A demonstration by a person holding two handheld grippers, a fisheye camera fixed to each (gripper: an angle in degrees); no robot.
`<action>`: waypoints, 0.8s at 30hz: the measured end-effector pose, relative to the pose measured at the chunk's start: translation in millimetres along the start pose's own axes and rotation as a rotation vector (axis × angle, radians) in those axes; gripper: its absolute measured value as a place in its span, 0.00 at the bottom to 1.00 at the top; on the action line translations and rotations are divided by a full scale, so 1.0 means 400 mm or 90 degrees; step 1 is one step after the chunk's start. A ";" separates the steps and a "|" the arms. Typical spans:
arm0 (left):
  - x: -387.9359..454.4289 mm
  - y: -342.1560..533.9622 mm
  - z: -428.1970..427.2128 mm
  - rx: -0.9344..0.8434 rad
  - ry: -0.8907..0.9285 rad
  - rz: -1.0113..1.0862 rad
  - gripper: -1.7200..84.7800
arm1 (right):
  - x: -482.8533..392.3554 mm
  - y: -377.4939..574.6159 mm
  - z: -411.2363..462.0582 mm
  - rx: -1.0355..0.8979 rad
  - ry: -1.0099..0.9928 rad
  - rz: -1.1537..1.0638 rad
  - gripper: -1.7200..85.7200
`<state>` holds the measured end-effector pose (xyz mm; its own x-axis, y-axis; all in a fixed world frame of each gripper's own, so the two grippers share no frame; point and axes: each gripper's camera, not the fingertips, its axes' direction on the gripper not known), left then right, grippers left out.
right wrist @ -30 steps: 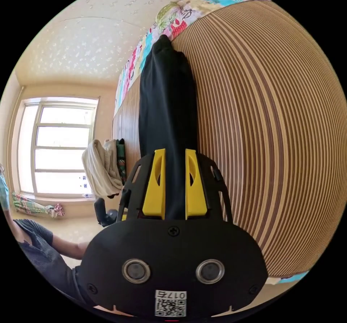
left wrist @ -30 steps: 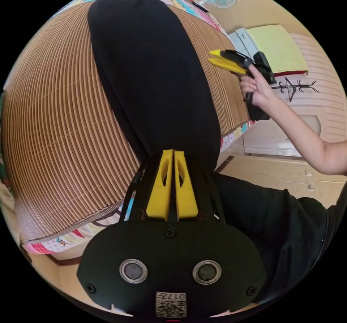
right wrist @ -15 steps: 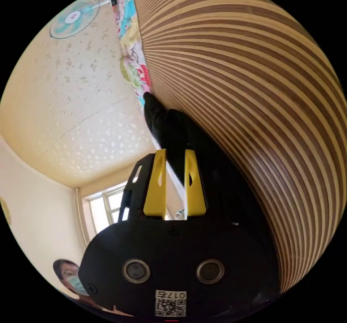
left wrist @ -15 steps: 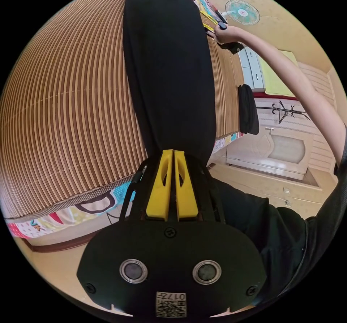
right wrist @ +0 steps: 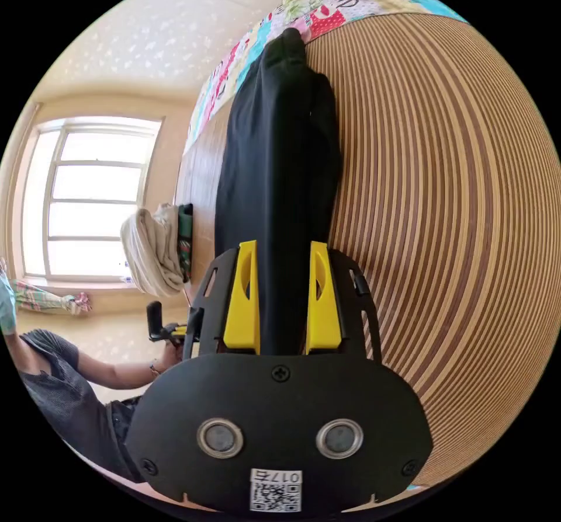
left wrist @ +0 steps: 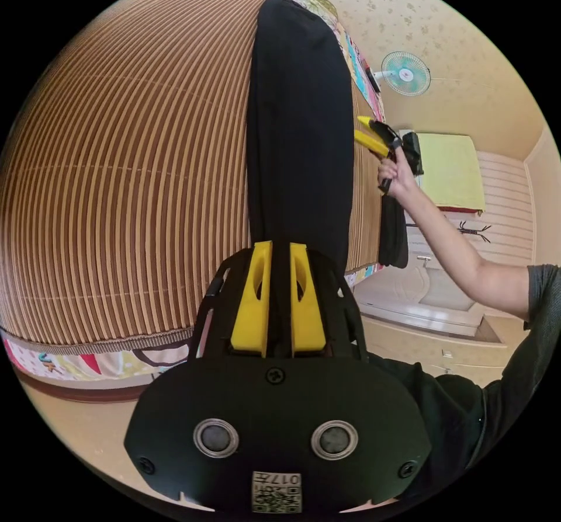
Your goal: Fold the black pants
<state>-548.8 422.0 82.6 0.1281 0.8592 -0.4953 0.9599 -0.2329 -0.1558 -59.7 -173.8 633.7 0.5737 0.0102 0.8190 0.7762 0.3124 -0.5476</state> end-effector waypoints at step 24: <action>0.023 -0.089 -0.172 0.041 0.494 0.033 0.06 | 0.186 0.514 -0.037 0.166 -0.511 0.080 0.06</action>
<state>-564.8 469.5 142.6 0.3325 0.9141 0.2320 0.9348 -0.2868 -0.2095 146.4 -122.9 579.5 0.2153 0.6989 0.6820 0.5777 0.4719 -0.6660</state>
